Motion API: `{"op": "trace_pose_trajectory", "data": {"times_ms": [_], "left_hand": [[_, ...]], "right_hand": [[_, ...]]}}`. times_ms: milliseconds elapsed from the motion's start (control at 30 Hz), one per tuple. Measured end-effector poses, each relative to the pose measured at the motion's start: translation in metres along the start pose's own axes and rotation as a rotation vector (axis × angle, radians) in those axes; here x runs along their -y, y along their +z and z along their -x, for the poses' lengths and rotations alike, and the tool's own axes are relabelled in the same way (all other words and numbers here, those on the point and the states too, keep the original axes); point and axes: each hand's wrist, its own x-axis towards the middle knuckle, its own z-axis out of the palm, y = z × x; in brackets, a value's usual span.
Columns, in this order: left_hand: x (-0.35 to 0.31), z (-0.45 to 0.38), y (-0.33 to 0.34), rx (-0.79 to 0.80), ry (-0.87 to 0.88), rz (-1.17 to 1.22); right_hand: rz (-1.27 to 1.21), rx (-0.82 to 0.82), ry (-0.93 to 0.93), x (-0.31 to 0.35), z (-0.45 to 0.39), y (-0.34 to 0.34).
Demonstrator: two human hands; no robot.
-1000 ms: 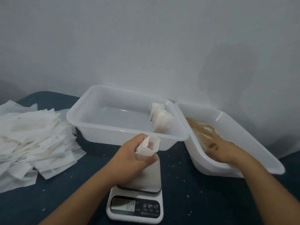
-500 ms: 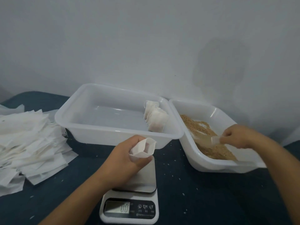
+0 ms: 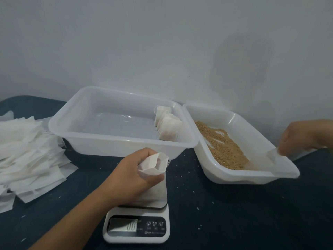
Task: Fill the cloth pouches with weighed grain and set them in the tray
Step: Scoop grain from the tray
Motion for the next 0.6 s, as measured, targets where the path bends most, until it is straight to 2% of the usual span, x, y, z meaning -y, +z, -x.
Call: {"op": "trace_pose_trajectory", "data": {"times_ms": [100,233,433,600], "left_hand": [[0.000,0.000,0.000,0.007,-0.005,-0.014],[-0.001,0.000,0.000,-0.013,-0.012,-0.025],[-0.004,0.002,0.001,-0.008,-0.023,-0.017],[-0.007,0.003,0.000,-0.013,-0.030,-0.015]], "right_hand": [[0.015,-0.070,0.070,0.009,-0.009,0.015],[-0.033,-0.136,0.062,0.024,-0.029,0.044],[-0.265,-0.206,-0.054,0.051,-0.054,0.073],[-0.550,-0.186,-0.164,0.083,-0.078,0.082]]}}
